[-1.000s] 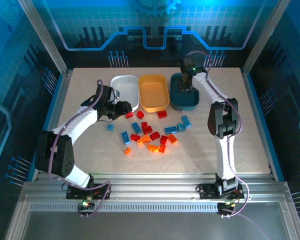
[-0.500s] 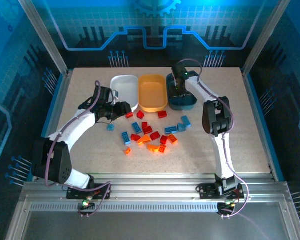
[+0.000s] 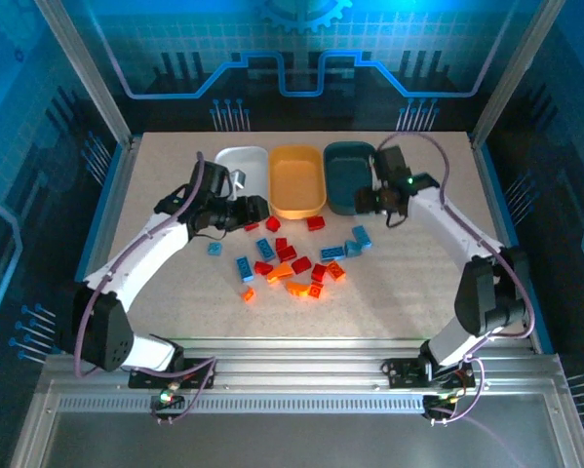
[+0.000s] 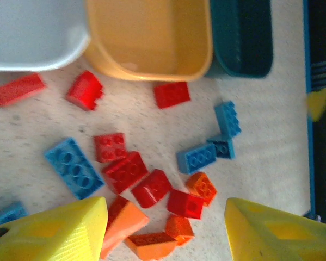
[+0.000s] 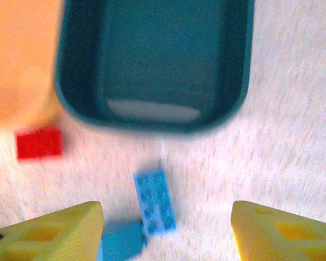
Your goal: Sort the legos into containers by color
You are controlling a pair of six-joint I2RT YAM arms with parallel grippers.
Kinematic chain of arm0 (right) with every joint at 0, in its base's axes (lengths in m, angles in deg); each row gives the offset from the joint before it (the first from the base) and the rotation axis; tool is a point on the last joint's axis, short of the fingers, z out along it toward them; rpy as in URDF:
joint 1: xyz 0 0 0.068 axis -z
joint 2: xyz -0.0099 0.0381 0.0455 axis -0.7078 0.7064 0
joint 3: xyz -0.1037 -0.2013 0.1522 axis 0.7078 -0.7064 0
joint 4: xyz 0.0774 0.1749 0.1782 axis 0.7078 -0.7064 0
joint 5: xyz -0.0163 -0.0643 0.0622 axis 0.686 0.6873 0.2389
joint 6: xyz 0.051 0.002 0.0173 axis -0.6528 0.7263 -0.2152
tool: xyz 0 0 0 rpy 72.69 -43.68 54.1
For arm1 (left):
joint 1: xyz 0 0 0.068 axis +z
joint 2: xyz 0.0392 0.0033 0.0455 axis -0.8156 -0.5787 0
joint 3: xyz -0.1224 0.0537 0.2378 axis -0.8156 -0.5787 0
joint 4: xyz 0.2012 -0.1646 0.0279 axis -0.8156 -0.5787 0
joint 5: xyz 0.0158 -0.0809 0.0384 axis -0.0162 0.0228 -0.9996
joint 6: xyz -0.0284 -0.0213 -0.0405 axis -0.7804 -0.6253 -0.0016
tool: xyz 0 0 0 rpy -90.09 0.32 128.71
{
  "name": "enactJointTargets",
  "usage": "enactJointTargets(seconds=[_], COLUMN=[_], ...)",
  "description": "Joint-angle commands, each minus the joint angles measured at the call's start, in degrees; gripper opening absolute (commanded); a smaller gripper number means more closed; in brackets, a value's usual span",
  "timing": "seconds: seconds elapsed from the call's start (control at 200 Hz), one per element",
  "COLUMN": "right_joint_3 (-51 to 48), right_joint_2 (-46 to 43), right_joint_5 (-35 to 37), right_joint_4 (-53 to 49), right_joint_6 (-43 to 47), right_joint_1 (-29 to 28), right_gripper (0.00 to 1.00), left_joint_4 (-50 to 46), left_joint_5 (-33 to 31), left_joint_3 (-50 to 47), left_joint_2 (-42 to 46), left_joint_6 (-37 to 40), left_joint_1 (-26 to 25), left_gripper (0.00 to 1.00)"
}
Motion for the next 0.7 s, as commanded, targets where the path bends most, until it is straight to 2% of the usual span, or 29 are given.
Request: enactJointTargets(seconds=[0.0,0.115,0.27,0.53,0.695], right_joint_3=[-8.63,-11.81,-10.39,-4.12,-3.94], right_joint_2=[-1.64,-0.18,4.87,14.19,15.74], right_joint_5=[-6.12,-8.24,-6.80,-4.90,-2.40], right_joint_4=[4.28,6.86,10.40,10.19,8.79], right_joint_6=[-1.26,-1.03,-1.51,-0.60,-2.52], right_joint_1=[0.56,0.56,0.97,1.06,0.56], right_gripper=[0.66,0.69,0.70,0.69,0.65], left_joint_4=[4.81,10.50,11.75,11.64,10.77], left_joint_5=[0.14,-0.46,-1.55,-2.58,-3.30], left_joint_3=[-4.59,-8.26,-9.16,-10.67,-10.53], left_joint_2=[2.23,2.88,3.16,3.98,3.80], left_joint_6=[-2.30,-4.72,-4.57,-4.86,-4.58], left_joint_1=[-3.92,-6.85,-9.26,-9.35,-9.39], left_gripper=[0.61,0.61,0.61,0.61,0.61])
